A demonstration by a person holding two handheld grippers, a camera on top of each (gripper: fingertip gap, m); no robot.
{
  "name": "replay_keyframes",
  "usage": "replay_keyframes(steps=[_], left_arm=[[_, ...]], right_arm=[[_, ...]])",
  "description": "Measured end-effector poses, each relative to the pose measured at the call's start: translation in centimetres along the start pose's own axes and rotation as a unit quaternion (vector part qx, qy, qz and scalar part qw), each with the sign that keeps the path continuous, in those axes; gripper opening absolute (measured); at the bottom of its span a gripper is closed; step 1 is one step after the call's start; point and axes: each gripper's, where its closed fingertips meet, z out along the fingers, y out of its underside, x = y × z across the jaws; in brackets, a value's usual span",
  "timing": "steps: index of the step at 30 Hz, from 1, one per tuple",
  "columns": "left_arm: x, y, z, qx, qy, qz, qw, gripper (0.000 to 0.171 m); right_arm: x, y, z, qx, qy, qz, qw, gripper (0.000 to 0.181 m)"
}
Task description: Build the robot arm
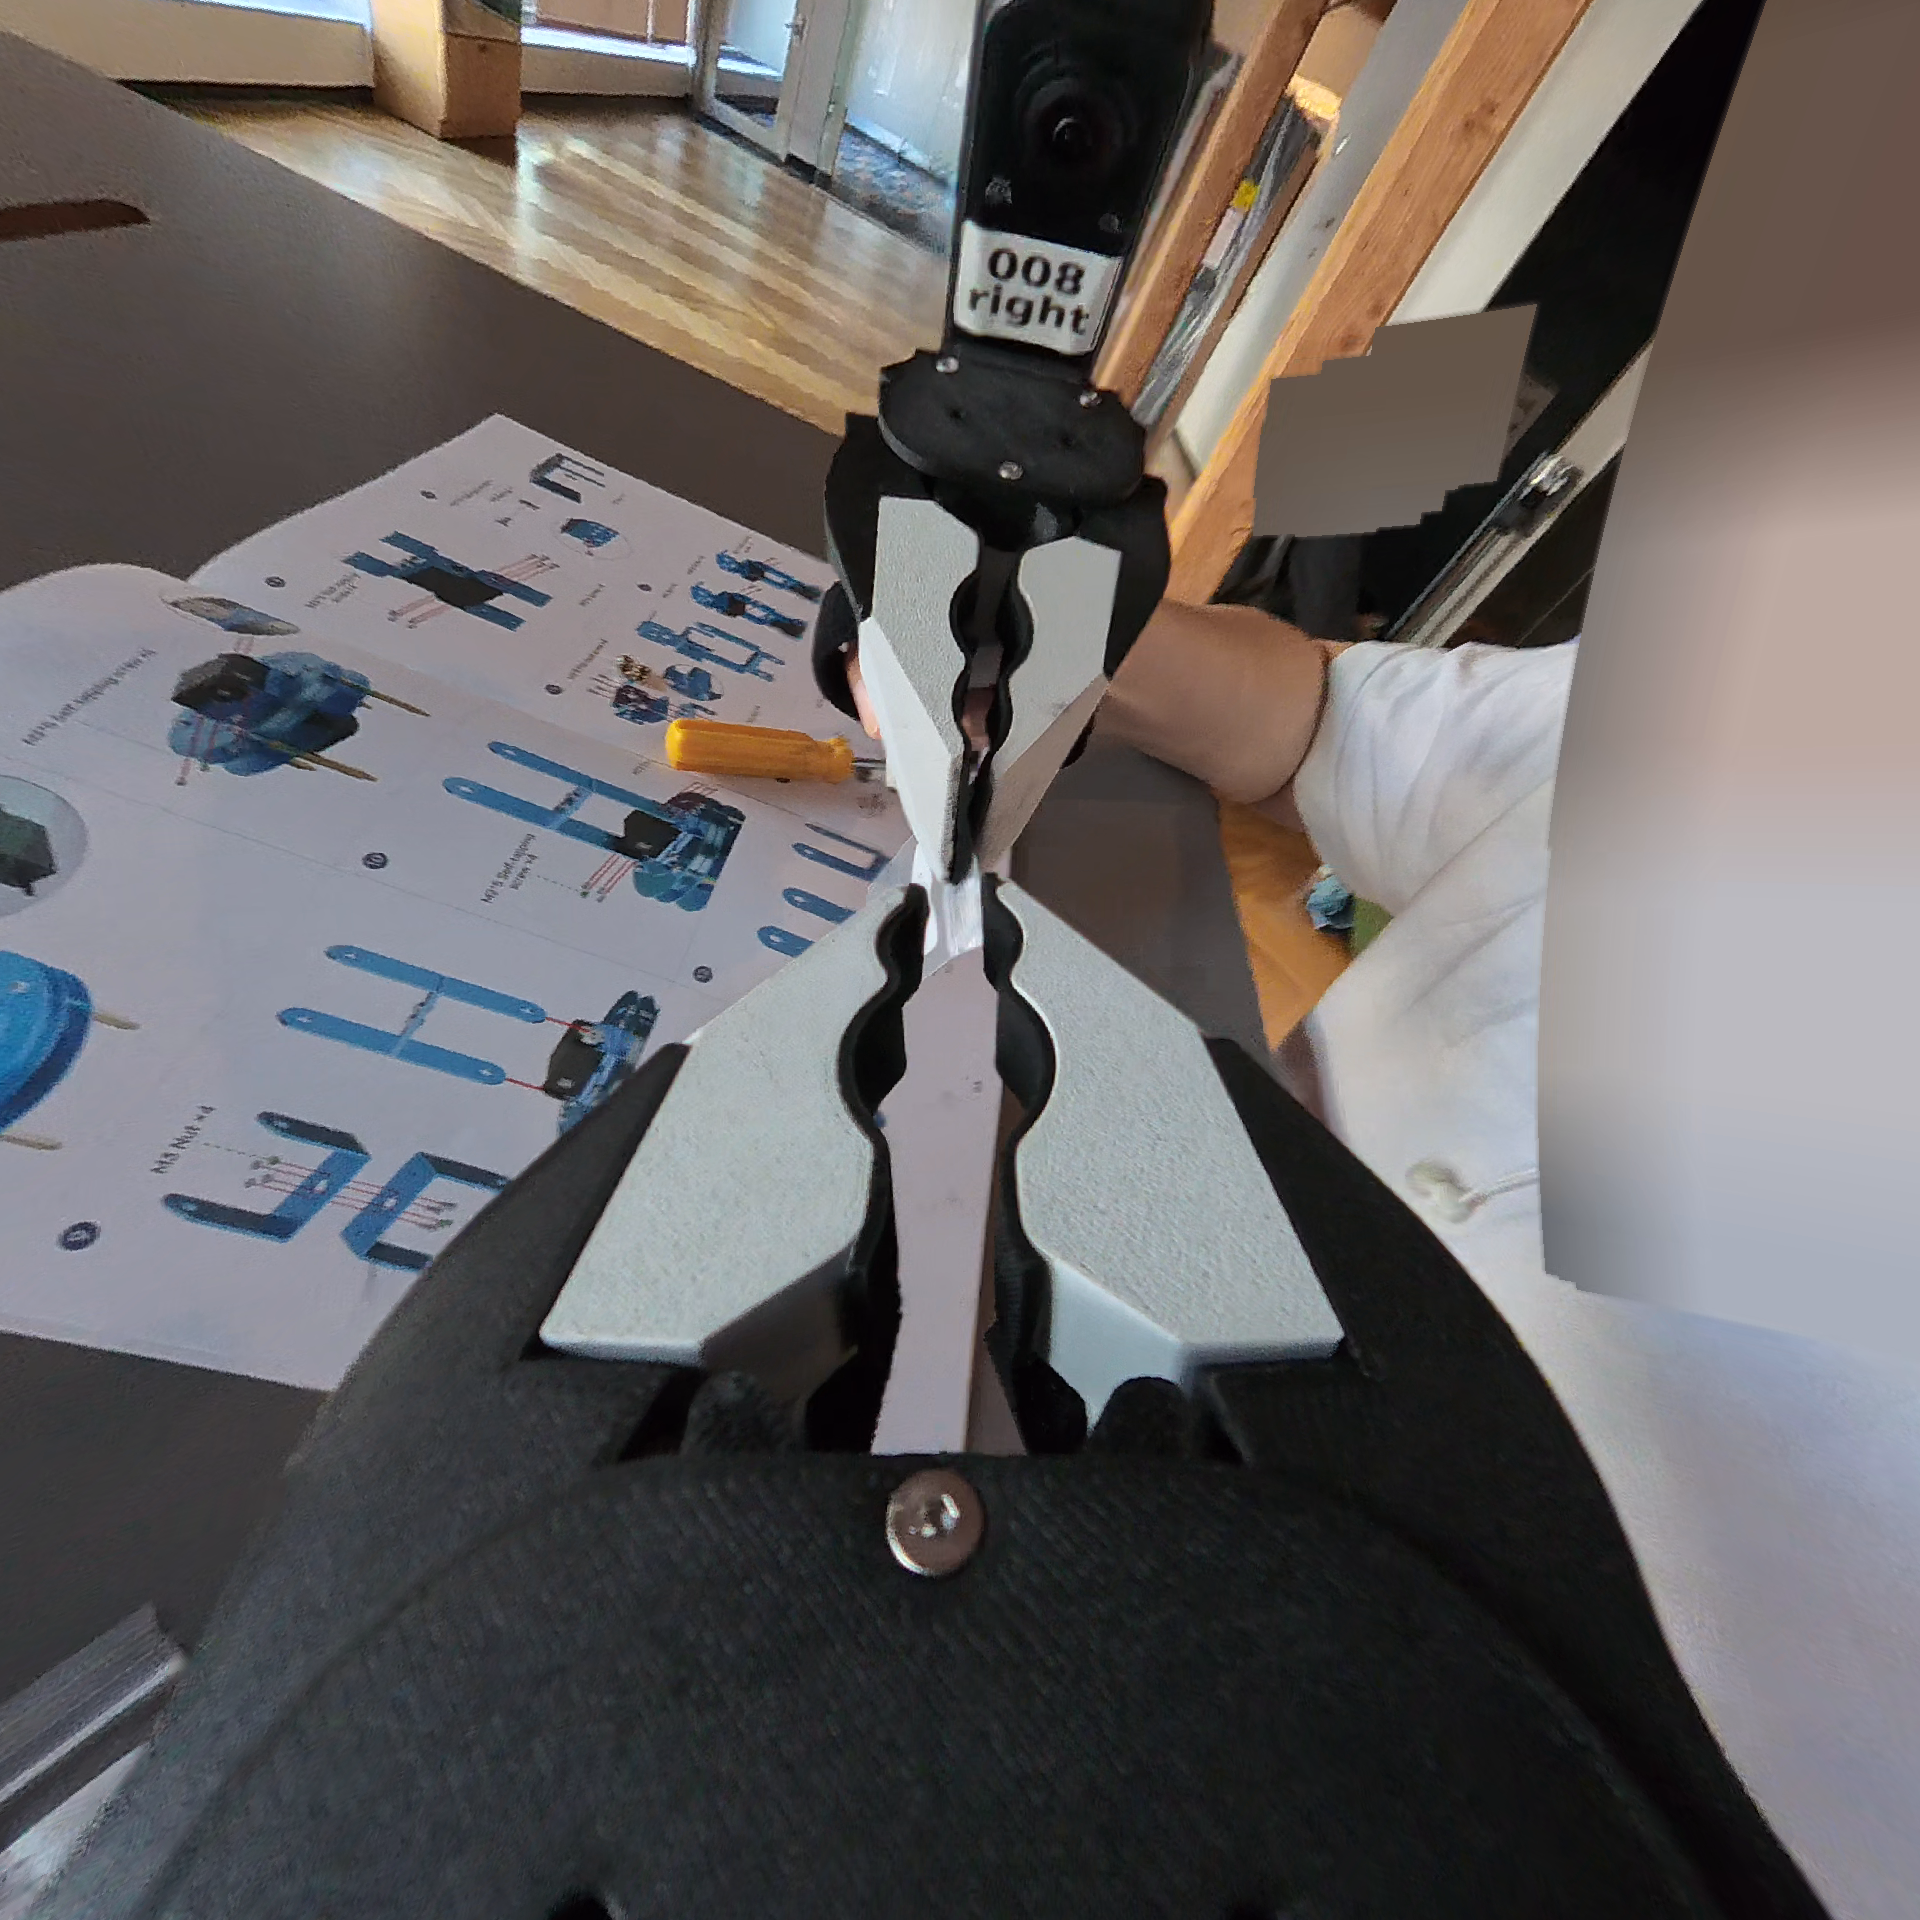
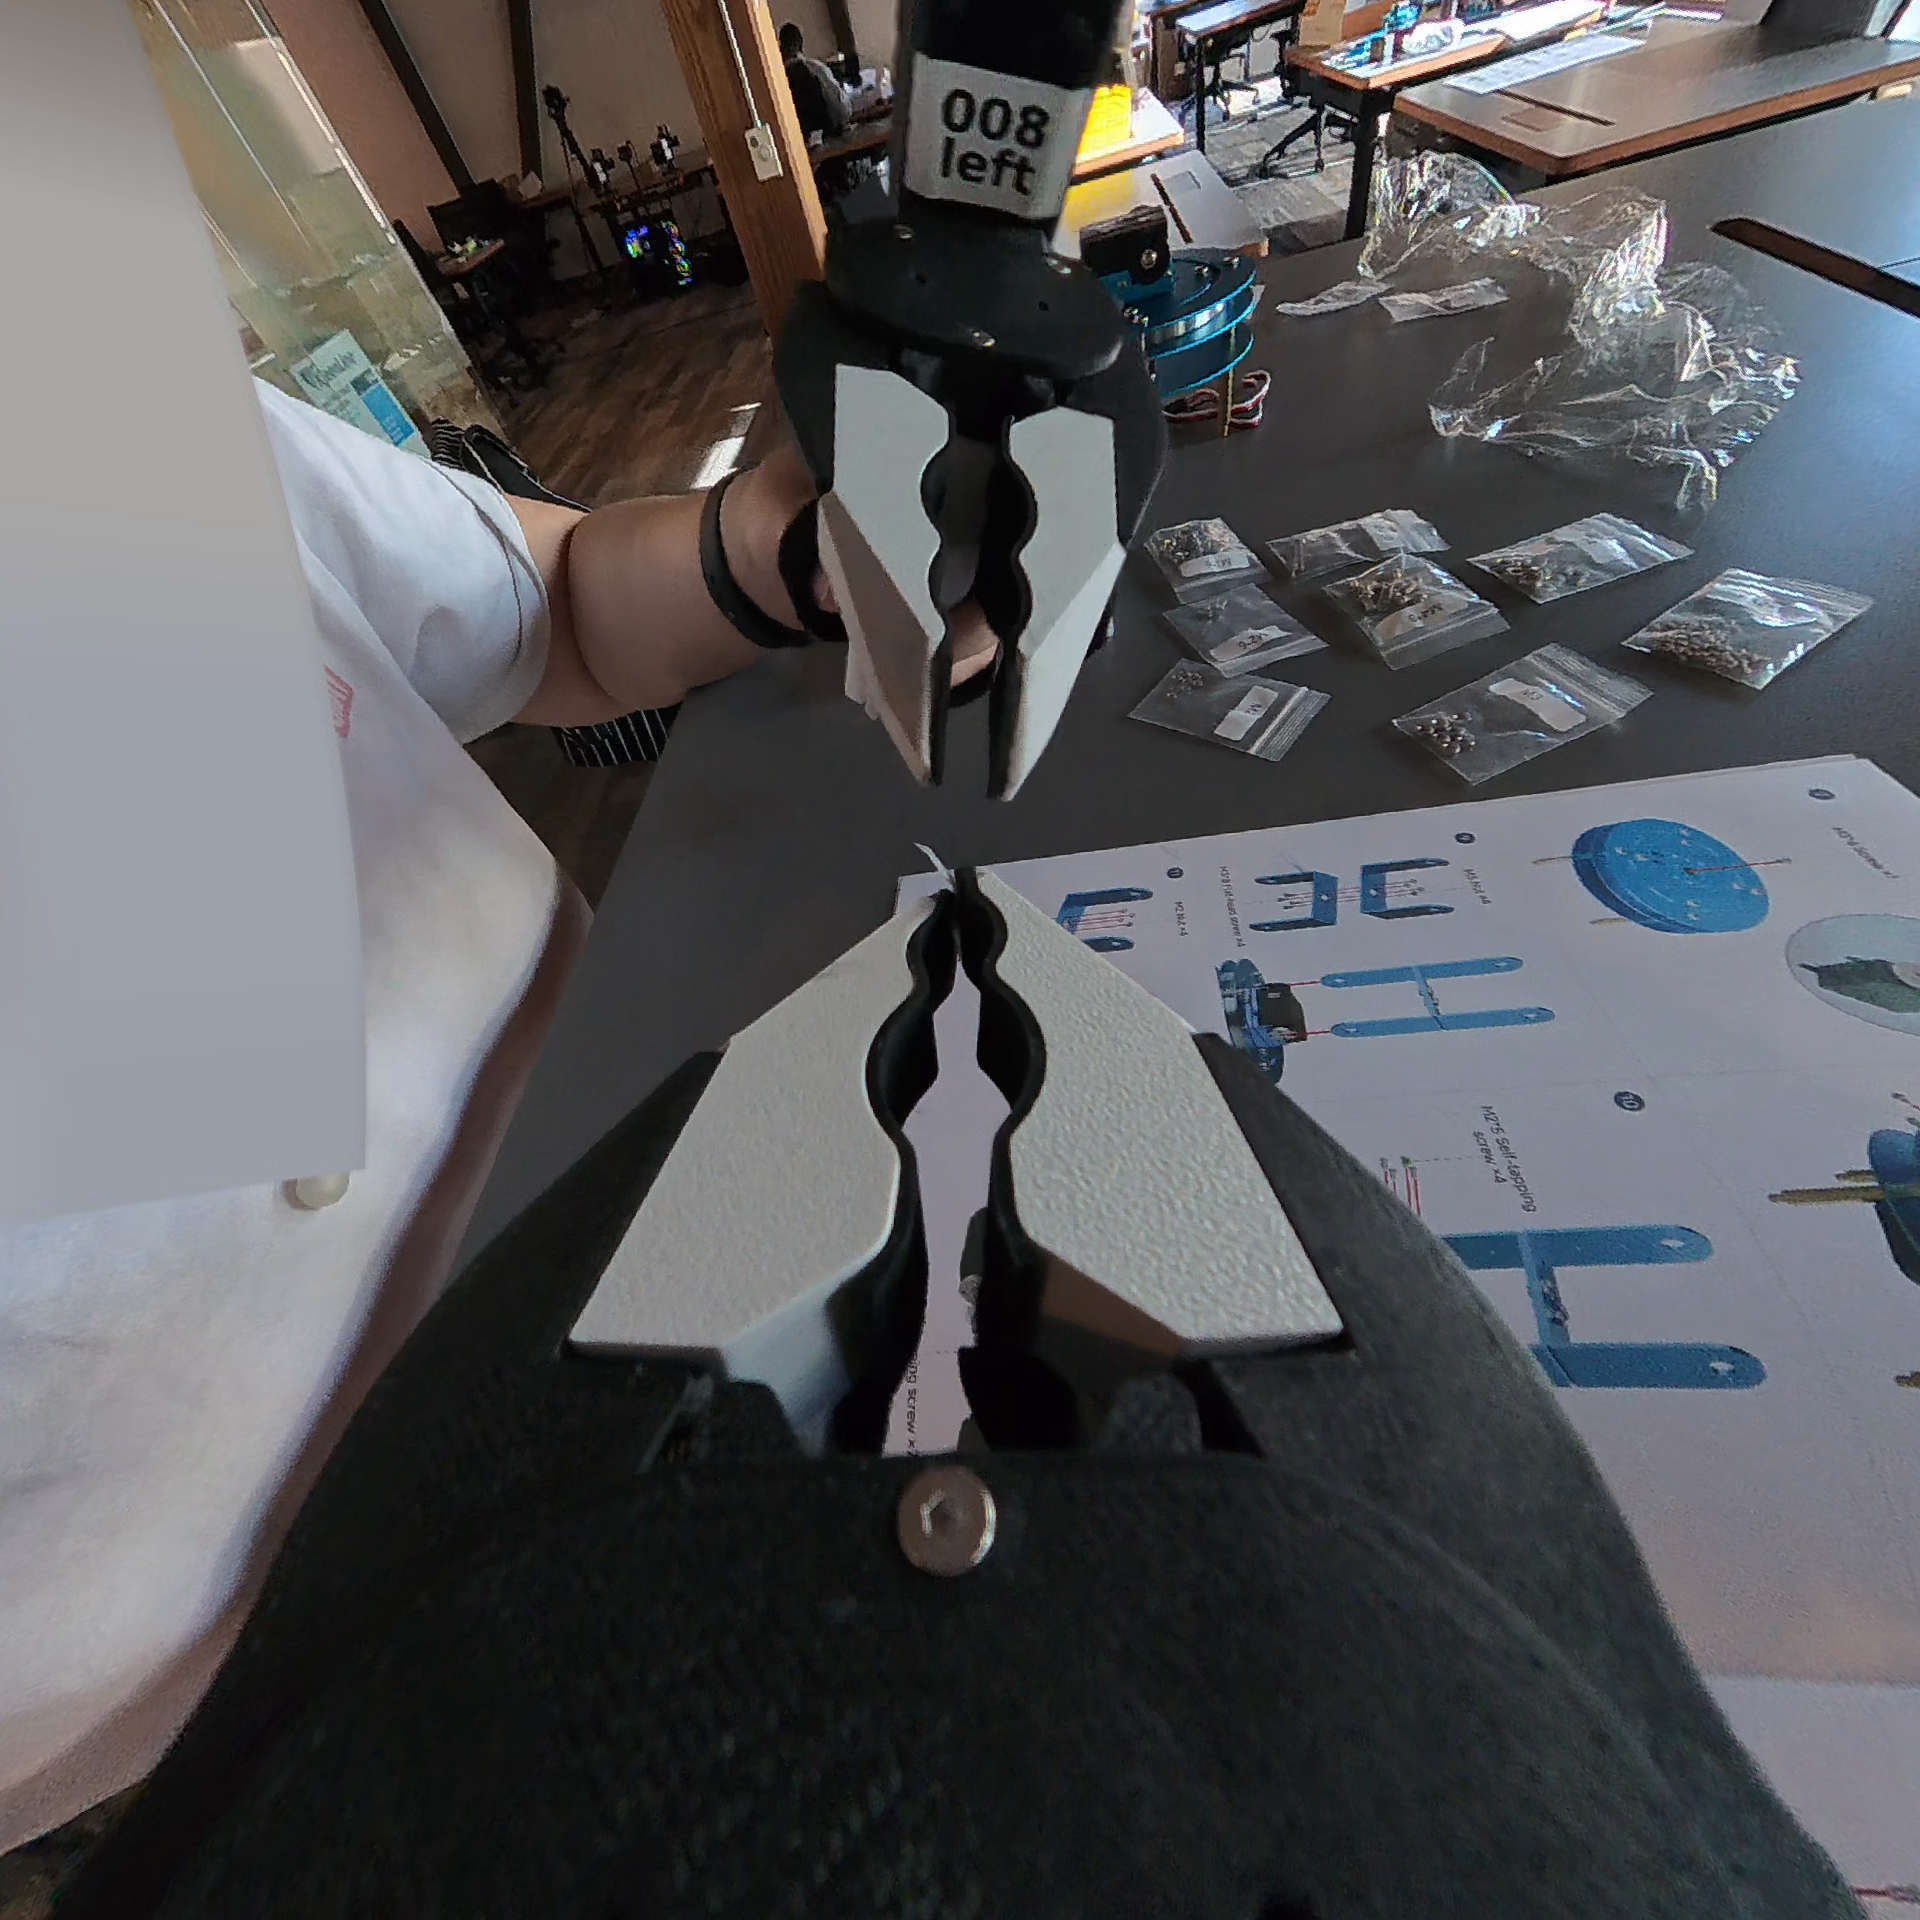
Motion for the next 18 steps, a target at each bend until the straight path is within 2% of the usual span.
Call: replay_keyframes(steps=[3,8,18], left_arm=[[-0.5,0.5,0.4,-0.016,-0.035,0.029,0.999,0.011],[-0.4,0.3,0.7,0.000,-0.031,0.015,0.999,0.015],[-1.3,0.9,0.9,-0.014,-0.067,0.025,0.997,0.024]], right_arm=[[0.0,0.1,0.1,-0.003,0.000,0.001,1.000,0.000],[0.0,0.5,0.6,-0.015,0.010,-0.009,1.000,0.000],[0.2,0.9,0.8,-0.027,0.018,-0.018,0.999,0.000]])
